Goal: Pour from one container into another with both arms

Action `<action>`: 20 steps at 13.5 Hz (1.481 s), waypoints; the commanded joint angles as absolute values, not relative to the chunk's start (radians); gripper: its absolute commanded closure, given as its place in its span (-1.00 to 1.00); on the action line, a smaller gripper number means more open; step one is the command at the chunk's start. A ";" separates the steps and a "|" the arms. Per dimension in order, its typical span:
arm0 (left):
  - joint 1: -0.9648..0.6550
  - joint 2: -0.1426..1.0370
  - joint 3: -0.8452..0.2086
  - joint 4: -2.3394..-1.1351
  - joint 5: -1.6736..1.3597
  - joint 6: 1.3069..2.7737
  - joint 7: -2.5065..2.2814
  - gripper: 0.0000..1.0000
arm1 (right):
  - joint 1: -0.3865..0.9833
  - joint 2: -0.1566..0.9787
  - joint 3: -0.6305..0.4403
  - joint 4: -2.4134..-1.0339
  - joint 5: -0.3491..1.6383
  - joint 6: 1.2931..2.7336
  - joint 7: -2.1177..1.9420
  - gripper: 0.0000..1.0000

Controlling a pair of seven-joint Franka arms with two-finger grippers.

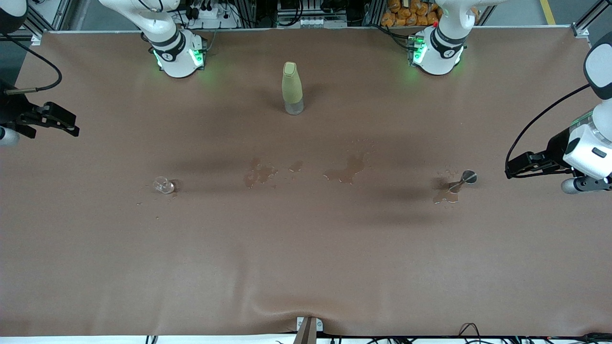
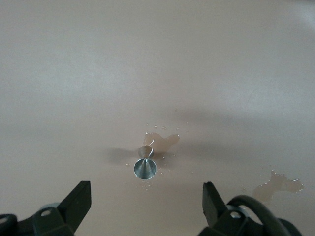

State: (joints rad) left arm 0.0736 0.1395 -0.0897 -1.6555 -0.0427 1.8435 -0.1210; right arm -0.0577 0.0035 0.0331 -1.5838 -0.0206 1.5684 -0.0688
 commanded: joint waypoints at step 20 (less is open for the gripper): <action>0.069 0.126 -0.084 -1.646 -0.054 1.790 -0.106 -1.00 | -0.067 0.008 0.035 -1.565 0.028 1.562 -0.012 -1.00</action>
State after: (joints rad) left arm 0.0721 0.1381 -0.0896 -1.6503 -0.0427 1.8078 -0.1210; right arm -0.0616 0.0039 0.0296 -1.5815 0.0155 1.5685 -0.0318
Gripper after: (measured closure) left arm 0.000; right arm 0.000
